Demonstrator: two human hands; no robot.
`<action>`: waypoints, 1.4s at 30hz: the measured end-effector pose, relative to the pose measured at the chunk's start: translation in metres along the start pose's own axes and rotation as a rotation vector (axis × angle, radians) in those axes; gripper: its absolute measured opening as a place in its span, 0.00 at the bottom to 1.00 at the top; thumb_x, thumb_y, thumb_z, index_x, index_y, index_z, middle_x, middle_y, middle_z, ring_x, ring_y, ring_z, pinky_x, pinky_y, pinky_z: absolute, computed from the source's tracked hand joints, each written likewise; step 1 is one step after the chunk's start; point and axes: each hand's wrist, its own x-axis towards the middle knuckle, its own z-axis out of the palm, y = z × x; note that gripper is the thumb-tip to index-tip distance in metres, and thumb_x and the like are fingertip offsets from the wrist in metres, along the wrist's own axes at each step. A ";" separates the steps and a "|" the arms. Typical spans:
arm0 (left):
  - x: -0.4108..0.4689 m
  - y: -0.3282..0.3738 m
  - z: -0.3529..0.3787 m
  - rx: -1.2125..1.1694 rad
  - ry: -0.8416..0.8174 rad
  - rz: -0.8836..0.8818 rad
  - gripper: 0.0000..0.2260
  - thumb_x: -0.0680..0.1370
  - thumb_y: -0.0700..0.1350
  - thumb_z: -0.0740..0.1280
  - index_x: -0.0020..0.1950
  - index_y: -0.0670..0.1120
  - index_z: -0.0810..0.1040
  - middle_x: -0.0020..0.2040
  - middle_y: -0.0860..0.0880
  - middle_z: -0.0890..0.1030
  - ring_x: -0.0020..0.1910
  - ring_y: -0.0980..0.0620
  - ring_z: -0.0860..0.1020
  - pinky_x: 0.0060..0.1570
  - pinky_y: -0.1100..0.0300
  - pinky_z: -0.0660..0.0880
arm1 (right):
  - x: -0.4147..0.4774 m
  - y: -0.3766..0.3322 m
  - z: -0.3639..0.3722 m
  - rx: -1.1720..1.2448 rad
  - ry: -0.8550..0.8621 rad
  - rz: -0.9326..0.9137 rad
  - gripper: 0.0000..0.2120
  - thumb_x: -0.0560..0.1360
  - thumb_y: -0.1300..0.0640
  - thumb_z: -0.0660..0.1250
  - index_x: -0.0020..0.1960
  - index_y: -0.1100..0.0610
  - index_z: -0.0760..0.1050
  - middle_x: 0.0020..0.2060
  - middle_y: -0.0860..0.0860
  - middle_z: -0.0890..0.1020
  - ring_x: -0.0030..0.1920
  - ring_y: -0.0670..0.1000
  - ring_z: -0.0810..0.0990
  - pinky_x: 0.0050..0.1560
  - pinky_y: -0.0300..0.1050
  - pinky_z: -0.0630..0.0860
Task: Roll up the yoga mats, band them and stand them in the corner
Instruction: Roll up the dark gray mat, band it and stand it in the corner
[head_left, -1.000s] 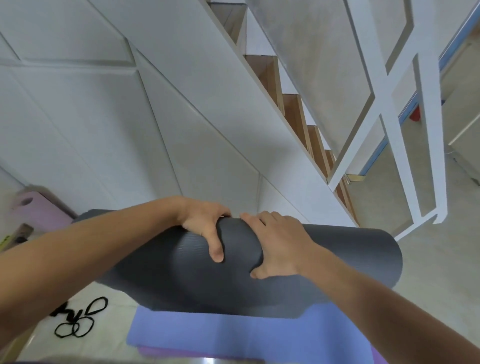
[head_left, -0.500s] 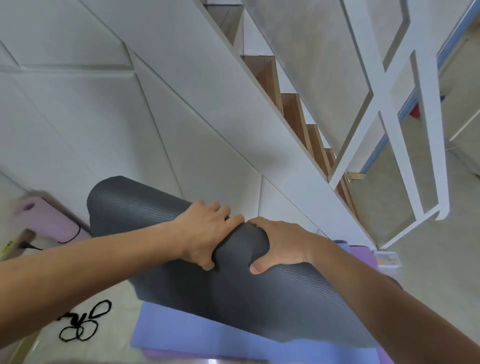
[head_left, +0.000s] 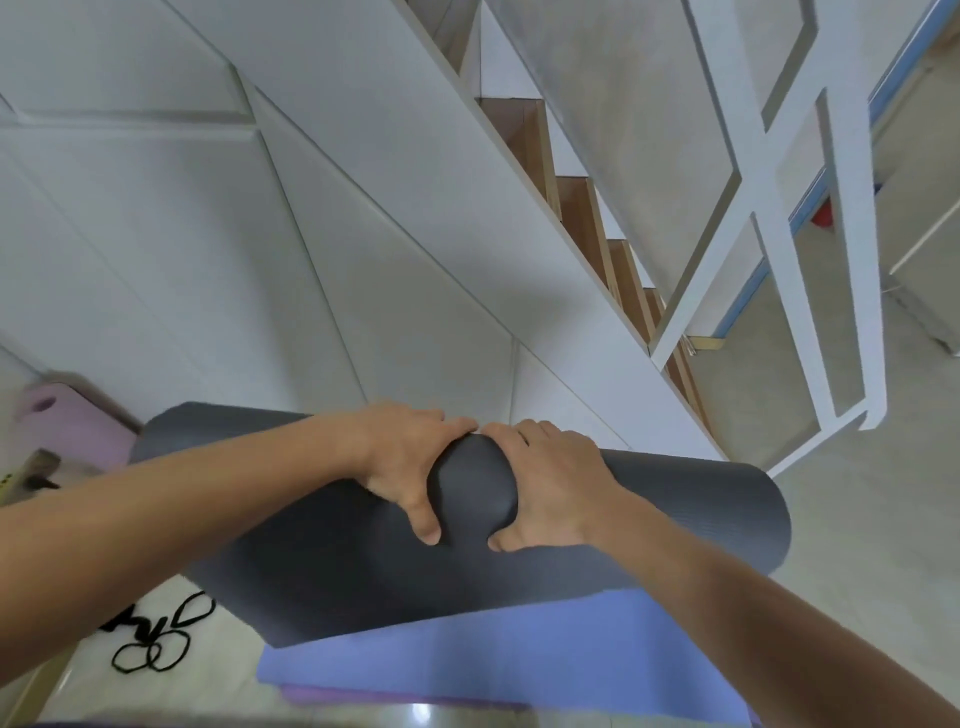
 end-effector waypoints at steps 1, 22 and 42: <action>-0.003 0.002 0.003 0.155 0.055 -0.017 0.57 0.58 0.68 0.78 0.77 0.56 0.50 0.62 0.52 0.72 0.58 0.47 0.76 0.58 0.50 0.74 | 0.003 0.000 -0.003 0.045 -0.024 0.023 0.52 0.58 0.30 0.75 0.75 0.43 0.56 0.62 0.46 0.73 0.61 0.51 0.74 0.56 0.50 0.71; 0.009 -0.021 -0.007 0.017 0.019 -0.041 0.51 0.58 0.66 0.78 0.75 0.57 0.59 0.63 0.55 0.75 0.58 0.49 0.77 0.60 0.50 0.74 | 0.008 0.005 0.003 -0.011 0.023 0.011 0.54 0.60 0.35 0.76 0.78 0.46 0.52 0.67 0.50 0.70 0.64 0.54 0.71 0.61 0.52 0.70; 0.021 -0.028 0.018 0.400 0.361 0.056 0.50 0.58 0.68 0.74 0.73 0.52 0.59 0.60 0.50 0.74 0.54 0.47 0.75 0.51 0.49 0.75 | 0.001 -0.001 -0.003 -0.087 -0.094 0.095 0.66 0.59 0.30 0.76 0.79 0.48 0.35 0.78 0.54 0.56 0.75 0.61 0.60 0.73 0.66 0.58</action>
